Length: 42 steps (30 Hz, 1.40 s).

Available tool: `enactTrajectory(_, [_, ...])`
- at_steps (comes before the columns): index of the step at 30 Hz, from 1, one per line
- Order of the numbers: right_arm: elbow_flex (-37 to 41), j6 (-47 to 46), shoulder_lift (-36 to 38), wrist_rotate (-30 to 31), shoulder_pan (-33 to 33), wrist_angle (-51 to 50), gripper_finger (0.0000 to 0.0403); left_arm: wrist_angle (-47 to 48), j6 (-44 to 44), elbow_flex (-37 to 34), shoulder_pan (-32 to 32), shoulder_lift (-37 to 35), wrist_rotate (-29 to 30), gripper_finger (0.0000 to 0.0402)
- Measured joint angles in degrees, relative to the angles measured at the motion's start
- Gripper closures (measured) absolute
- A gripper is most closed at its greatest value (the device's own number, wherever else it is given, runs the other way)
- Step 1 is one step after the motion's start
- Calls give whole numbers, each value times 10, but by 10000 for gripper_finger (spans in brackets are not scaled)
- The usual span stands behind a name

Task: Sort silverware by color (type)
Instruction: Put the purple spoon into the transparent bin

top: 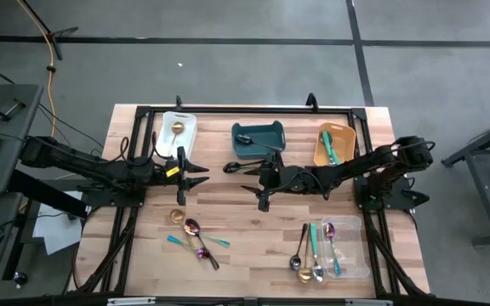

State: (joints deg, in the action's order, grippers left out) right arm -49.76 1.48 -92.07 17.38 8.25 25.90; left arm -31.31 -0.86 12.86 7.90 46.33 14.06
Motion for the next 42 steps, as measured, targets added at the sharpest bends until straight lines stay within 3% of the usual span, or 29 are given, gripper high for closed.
enactTrajectory(18, [0,0,0,0,0,0,201,3,-15,0,0,0,-5,291])
enactTrajectory(21, [0,0,0,0,0,0,201,25,-72,0,0,2,-92,291])
enactTrajectory(23, [0,0,0,0,0,0,201,32,-79,0,1,8,-172,291])
enactTrajectory(25, [0,0,0,0,0,-1,201,31,-80,1,9,13,-212,291])
enactTrajectory(31, [0,0,0,0,0,-14,201,125,-90,64,69,55,-208,291])
enactTrajectory(37, [0,0,0,0,0,-13,201,314,-95,184,144,155,-132,291])
enactTrajectory(42, [0,-1,0,0,0,-13,201,399,-99,249,173,252,-84,291])
